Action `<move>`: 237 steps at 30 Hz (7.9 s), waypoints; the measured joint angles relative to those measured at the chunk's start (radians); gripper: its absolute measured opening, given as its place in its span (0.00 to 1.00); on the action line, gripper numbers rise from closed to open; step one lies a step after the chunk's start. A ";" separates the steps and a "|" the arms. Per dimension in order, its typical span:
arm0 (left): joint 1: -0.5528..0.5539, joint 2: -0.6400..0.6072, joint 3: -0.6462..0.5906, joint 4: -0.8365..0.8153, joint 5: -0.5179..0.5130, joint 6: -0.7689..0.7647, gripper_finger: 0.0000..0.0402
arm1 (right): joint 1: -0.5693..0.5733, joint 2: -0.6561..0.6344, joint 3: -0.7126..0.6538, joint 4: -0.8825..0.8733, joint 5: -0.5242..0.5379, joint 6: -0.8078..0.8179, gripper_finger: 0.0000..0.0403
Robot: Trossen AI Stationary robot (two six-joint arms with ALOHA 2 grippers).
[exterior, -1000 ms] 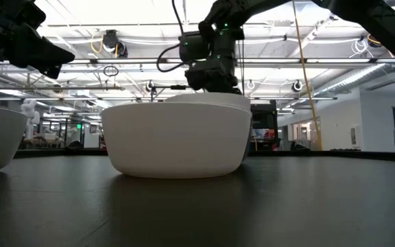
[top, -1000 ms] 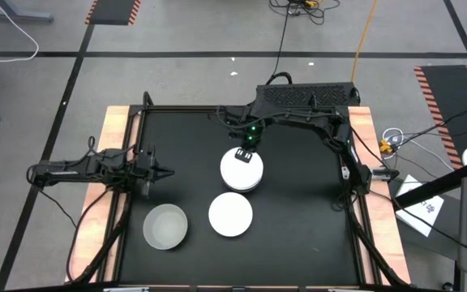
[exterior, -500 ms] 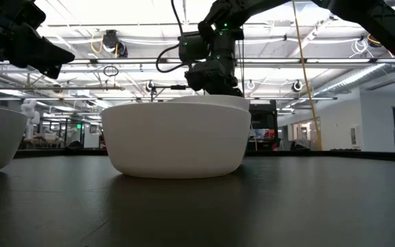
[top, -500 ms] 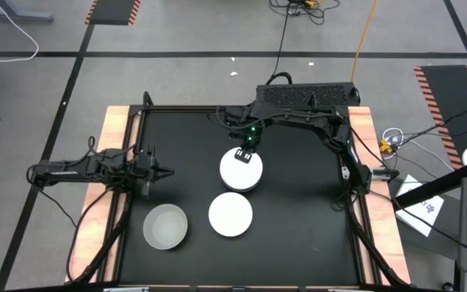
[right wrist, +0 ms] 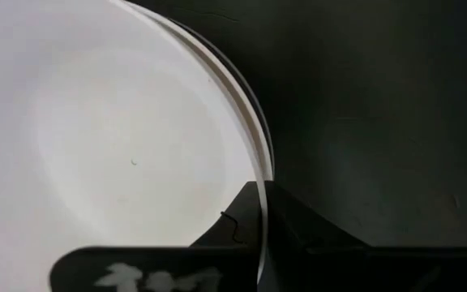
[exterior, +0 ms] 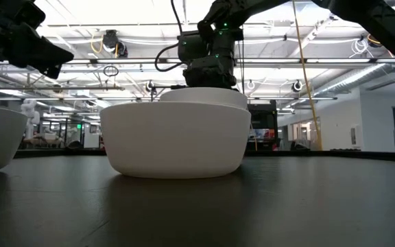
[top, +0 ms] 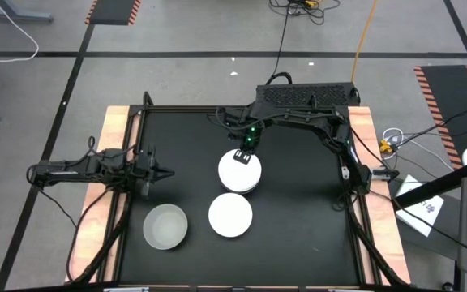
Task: Nest bowls inside each other
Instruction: Stack the right white bowl on the white bowl, then stack the gray bowl on the white bowl
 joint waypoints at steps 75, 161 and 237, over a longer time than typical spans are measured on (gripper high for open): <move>0.000 0.000 0.000 0.002 -0.055 0.003 0.06 | 0.065 -0.510 -0.519 0.758 -0.150 -0.135 0.24; 0.000 0.000 0.001 0.167 0.008 -0.021 0.06 | 0.195 -1.755 -1.975 1.705 -0.047 0.052 0.00; -0.330 0.854 0.385 -0.642 0.127 -1.023 0.63 | 0.195 -1.754 -1.977 1.727 -0.105 0.179 0.00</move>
